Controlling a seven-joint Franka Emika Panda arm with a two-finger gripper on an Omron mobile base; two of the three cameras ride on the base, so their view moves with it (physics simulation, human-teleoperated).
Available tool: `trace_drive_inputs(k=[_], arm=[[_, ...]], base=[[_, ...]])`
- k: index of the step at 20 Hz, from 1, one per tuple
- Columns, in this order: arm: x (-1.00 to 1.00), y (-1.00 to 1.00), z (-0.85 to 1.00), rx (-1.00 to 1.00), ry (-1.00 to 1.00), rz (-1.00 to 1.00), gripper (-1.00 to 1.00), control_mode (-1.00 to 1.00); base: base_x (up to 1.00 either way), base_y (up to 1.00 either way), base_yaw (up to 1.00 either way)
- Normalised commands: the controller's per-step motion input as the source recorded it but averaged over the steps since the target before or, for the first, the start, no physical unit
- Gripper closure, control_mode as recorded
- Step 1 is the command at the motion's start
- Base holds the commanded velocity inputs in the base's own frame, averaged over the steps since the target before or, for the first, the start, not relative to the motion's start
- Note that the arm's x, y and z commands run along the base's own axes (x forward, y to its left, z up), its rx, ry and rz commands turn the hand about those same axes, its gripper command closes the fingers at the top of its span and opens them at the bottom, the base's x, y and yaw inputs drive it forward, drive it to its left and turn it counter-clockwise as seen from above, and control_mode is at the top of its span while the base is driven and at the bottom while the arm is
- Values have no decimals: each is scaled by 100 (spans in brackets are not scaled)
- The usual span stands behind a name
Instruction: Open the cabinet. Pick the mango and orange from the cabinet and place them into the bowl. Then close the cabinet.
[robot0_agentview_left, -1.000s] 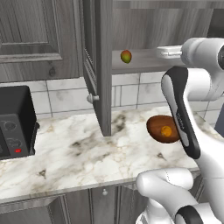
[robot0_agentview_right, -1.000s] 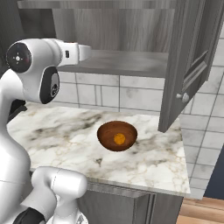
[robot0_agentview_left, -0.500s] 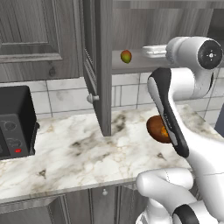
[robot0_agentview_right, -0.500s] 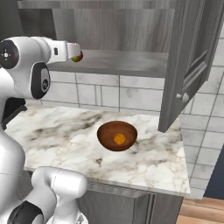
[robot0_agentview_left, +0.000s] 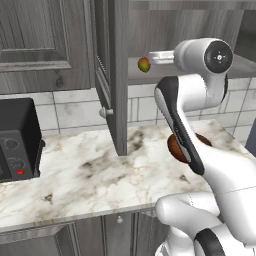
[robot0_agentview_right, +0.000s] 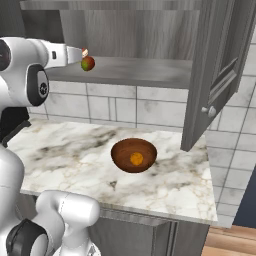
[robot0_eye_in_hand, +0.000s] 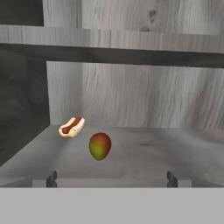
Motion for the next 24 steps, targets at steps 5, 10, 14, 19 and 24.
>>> trace_drive_inputs(k=[5,10,14,19,24], arm=[[3,0,0,1,11,0,-100,-100],[6,0,-6,1,8,0,-100,-100],[3,0,-21,0,0,0,-100,-100],[2,0,-24,0,0,0,-100,-100],[9,0,-6,0,0,0,-100,-100]], base=[[0,0,0],[0,0,0],[0,0,0],[0,0,0],[0,0,0]])
